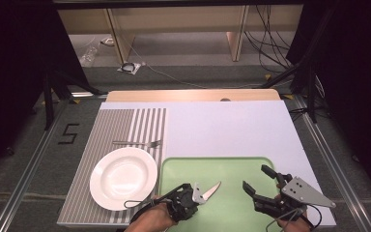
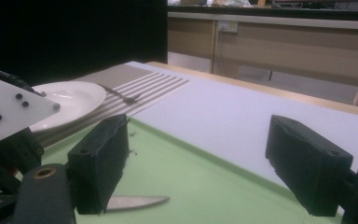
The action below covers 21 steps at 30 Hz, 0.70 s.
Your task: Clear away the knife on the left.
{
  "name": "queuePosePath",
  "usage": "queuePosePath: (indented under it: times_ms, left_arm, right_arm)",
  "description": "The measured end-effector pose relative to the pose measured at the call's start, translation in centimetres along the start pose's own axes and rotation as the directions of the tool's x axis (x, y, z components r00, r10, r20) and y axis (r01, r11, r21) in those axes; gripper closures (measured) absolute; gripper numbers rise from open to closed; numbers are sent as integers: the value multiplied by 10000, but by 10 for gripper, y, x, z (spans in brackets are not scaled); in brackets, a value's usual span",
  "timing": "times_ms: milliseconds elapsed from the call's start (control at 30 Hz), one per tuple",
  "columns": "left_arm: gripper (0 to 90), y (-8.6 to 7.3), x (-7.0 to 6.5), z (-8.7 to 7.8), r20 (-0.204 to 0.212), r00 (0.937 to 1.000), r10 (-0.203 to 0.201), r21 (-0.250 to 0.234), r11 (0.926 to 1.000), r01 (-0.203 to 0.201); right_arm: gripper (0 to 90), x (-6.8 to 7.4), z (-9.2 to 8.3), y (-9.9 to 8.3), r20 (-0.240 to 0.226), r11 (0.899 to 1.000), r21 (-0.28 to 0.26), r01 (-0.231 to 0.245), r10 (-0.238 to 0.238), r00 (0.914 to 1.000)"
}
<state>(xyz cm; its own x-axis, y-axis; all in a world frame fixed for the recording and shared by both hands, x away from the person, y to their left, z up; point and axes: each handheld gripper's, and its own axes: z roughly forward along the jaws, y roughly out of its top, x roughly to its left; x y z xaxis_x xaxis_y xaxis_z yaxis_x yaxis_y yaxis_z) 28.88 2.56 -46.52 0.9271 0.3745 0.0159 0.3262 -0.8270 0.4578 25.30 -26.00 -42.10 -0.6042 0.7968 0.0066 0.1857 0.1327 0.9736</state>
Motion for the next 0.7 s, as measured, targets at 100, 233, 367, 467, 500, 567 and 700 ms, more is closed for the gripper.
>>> queuePosePath:
  times_ms: [100, 233, 367, 467, 500, 567, 700]
  left_arm:
    - [893, -2, 3, -1, -44, 9999, -124, 36, 9999, 124]
    - [893, -4, 6, -2, -105, 9998, -191, 101, 9998, 192]
    - [892, -7, 10, -4, -184, 9995, -273, 134, 9995, 275]
    - [892, -9, 13, -5, -269, 9992, -295, 191, 9994, 301]
    - [892, -9, 14, -5, -293, 9990, -345, 192, 9992, 351]
    - [893, -10, 15, -6, -304, 9987, -406, 215, 9989, 412]
    - [892, -13, 18, -8, -303, 9983, -505, 270, 9983, 513]
  right_arm:
    - [221, 0, 0, 0, -3, 10000, -5, 4, -4, 10000]
    - [221, 0, 0, 0, 5, 10000, -26, 29, -29, 10000]
    - [221, 0, 0, 0, -7, 10000, -43, 48, -48, 10000]
    - [221, 0, 0, 0, -17, 10000, -53, 77, -77, 10000]
    - [221, 0, 0, 0, -13, 10000, -55, 80, -80, 10000]
    - [221, 0, 0, 0, 3, 10000, -40, 53, -53, 10000]
    - [221, 0, 0, 0, -6, 10000, -49, 73, -73, 10000]
